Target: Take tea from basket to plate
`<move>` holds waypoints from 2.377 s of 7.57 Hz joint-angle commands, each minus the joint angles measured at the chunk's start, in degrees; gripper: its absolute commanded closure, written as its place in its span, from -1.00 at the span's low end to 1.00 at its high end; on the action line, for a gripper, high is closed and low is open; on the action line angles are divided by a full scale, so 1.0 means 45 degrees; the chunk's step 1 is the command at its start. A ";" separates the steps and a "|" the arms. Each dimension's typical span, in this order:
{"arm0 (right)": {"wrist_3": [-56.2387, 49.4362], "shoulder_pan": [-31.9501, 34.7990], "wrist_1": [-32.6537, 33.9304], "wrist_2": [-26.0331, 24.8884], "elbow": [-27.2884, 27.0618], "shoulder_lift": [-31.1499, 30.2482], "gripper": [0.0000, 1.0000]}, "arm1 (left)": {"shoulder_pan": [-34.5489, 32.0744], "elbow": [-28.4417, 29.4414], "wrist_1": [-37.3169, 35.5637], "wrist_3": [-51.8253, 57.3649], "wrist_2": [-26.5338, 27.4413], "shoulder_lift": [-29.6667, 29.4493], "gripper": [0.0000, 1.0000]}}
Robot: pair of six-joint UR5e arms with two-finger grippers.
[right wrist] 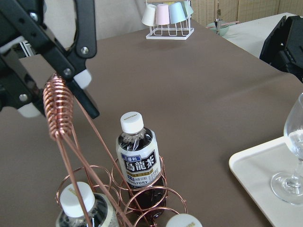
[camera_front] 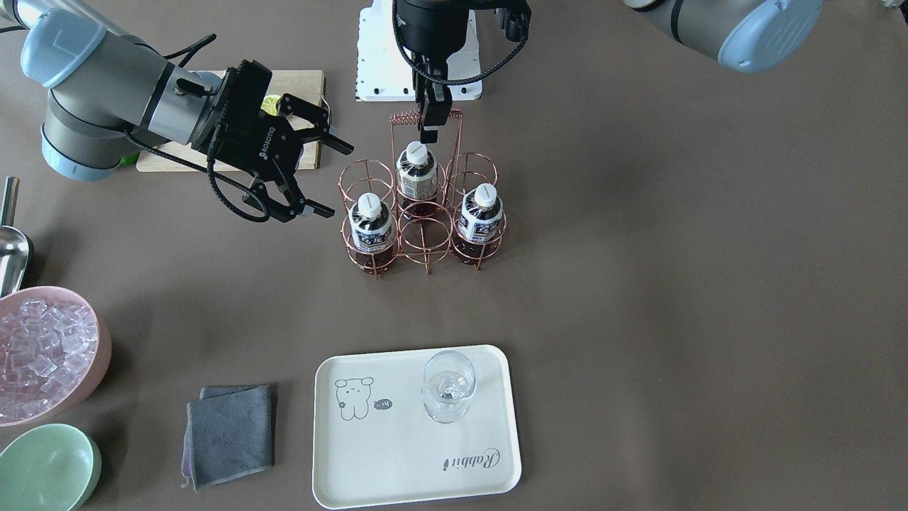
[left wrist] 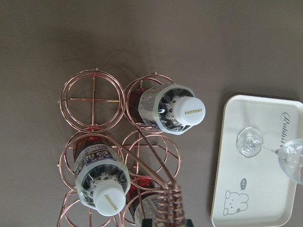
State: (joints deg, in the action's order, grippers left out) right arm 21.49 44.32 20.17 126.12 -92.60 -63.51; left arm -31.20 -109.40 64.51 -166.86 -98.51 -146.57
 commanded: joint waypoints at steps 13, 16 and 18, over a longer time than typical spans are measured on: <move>-0.0714 -0.0649 -0.0692 -0.0996 0.1125 0.0481 1.00 | 0.0059 -0.0005 -0.0117 -0.0126 -0.0043 -0.0026 1.00; -0.0675 -0.0260 -0.0615 -0.0898 0.0736 0.0500 1.00 | 0.0059 0.0015 -0.0118 -0.0126 -0.0043 -0.0006 1.00; -0.0229 0.0150 0.0084 -0.0839 -0.0159 0.0500 1.00 | 0.0059 0.0015 -0.0117 -0.0126 -0.0043 -0.0006 1.00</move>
State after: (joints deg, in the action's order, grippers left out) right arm 18.69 43.42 17.83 122.15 -89.90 -61.27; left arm -30.94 -109.36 63.97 -167.41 -98.70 -146.61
